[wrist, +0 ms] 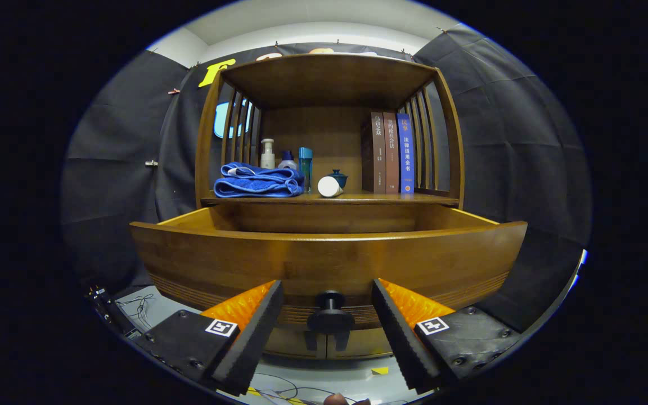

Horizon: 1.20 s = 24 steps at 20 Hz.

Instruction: Pull open the drawer, take out the items inside it, and place them on the countertop above the cabinet.

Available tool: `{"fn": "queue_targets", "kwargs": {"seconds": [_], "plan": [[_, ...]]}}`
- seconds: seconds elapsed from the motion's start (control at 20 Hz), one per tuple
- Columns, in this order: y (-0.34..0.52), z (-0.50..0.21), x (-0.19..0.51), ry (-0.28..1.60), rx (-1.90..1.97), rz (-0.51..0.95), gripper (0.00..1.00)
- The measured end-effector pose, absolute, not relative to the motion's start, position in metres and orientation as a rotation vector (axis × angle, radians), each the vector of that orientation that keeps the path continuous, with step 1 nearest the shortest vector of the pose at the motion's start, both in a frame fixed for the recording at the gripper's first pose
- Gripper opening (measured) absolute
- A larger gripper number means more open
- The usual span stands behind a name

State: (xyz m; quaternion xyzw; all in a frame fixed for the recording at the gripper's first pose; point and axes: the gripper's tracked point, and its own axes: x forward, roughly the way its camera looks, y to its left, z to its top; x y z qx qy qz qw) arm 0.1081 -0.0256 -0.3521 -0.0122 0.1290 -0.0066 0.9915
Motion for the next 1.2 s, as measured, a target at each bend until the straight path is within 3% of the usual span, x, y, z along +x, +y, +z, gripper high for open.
{"fn": "queue_targets", "kwargs": {"seconds": [0.35,1.2], "plan": [[-0.024,-0.350,0.114,0.253,-0.038,-0.016,1.00],[-0.021,-0.363,0.228,0.252,-0.084,-0.023,1.00]]}}
